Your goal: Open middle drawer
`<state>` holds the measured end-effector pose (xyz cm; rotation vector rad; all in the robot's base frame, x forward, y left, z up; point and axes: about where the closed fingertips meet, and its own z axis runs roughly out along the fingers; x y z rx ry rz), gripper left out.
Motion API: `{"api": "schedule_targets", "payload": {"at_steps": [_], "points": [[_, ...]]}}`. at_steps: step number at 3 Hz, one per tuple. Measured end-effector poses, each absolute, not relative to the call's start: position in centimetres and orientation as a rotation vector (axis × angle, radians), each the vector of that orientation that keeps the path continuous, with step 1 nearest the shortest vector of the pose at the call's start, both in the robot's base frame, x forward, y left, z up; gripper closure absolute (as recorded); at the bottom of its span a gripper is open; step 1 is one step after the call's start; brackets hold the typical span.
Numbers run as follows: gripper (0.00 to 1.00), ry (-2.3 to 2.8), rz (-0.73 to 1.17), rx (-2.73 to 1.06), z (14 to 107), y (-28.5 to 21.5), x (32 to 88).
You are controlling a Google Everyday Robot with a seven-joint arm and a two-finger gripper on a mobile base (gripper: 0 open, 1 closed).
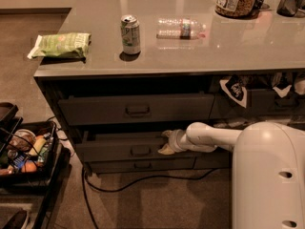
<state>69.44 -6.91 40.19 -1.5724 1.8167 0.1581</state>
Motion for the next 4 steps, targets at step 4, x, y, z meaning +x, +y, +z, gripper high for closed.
{"api": "schedule_targets", "payload": {"at_steps": [4], "points": [[0.38, 1.846, 0.194, -1.544, 39.8, -5.6, 67.0]]}}
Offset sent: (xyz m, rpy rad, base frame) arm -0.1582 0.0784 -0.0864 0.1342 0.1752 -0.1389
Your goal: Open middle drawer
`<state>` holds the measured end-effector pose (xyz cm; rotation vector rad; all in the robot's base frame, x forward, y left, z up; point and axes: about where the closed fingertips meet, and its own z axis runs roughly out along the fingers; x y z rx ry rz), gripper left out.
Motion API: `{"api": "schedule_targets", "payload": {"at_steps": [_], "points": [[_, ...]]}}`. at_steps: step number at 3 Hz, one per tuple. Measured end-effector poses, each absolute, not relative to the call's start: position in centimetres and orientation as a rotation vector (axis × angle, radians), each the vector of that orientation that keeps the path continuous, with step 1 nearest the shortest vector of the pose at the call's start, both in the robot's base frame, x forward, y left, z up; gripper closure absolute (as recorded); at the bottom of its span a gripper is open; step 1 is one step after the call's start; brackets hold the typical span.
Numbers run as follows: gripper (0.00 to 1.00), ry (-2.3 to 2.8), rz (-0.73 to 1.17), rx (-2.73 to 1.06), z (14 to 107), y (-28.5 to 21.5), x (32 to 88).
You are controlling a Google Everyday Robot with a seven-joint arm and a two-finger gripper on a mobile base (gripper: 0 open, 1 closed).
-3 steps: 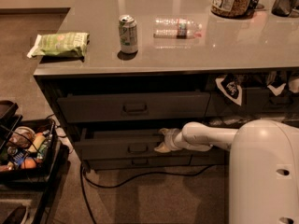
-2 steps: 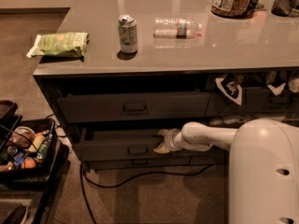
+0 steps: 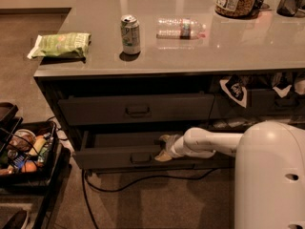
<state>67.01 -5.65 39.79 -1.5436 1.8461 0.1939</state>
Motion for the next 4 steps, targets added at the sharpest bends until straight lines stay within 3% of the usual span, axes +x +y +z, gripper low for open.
{"api": "schedule_targets", "payload": {"at_steps": [4], "points": [[0.39, 1.861, 0.259, -1.563, 39.1, -4.5, 63.3]]}}
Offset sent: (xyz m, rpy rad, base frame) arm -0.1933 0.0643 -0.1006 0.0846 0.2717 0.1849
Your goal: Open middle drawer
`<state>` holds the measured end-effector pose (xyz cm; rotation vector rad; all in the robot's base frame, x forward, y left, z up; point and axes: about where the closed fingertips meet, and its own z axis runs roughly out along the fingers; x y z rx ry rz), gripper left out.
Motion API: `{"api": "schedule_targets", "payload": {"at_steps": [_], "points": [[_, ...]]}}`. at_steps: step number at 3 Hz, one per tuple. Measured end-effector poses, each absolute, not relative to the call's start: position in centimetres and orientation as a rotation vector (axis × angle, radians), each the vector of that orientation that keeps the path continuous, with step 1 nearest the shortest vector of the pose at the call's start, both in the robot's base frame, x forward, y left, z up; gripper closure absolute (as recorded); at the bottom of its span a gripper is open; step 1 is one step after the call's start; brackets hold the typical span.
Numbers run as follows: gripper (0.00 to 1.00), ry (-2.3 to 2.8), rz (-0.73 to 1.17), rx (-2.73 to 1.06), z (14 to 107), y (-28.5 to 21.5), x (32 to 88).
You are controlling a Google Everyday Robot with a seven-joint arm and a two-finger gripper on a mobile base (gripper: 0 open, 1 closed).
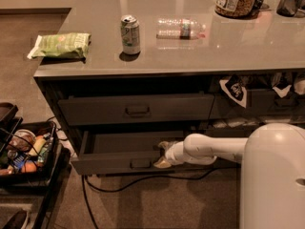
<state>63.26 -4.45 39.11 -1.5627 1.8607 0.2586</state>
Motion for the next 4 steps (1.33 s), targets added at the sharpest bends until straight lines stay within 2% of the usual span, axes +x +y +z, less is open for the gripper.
{"api": "schedule_targets", "payload": {"at_steps": [1, 4], "points": [[0.38, 1.877, 0.274, -1.542, 38.2, -4.8, 60.8], [0.38, 1.883, 0.277, -1.533, 39.2, -4.9, 59.8]]}}
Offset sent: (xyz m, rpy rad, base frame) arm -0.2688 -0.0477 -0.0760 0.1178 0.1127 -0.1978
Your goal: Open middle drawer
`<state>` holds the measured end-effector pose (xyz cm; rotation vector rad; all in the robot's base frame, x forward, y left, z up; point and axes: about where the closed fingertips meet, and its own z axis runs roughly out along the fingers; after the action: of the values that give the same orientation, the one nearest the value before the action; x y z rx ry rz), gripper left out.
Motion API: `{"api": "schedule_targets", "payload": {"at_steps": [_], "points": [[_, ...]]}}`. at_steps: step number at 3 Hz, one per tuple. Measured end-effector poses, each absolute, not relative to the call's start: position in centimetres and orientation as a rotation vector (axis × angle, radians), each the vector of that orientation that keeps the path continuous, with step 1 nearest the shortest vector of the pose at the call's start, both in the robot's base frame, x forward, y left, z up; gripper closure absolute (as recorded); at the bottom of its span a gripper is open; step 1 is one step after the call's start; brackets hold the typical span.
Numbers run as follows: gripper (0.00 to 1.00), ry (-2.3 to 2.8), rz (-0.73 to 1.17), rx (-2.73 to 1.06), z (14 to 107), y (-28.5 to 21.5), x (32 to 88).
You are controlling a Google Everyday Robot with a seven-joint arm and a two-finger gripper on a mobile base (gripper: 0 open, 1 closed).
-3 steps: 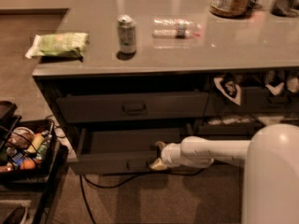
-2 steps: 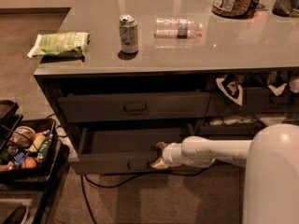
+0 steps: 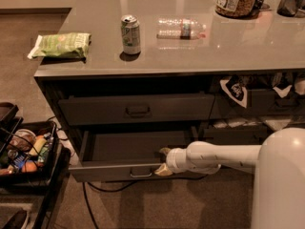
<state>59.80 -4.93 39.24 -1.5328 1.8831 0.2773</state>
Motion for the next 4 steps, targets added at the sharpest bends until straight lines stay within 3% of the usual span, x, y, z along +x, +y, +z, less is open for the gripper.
{"api": "schedule_targets", "payload": {"at_steps": [4], "points": [[0.38, 1.926, 0.317, -1.495, 39.1, -6.7, 56.4]]}}
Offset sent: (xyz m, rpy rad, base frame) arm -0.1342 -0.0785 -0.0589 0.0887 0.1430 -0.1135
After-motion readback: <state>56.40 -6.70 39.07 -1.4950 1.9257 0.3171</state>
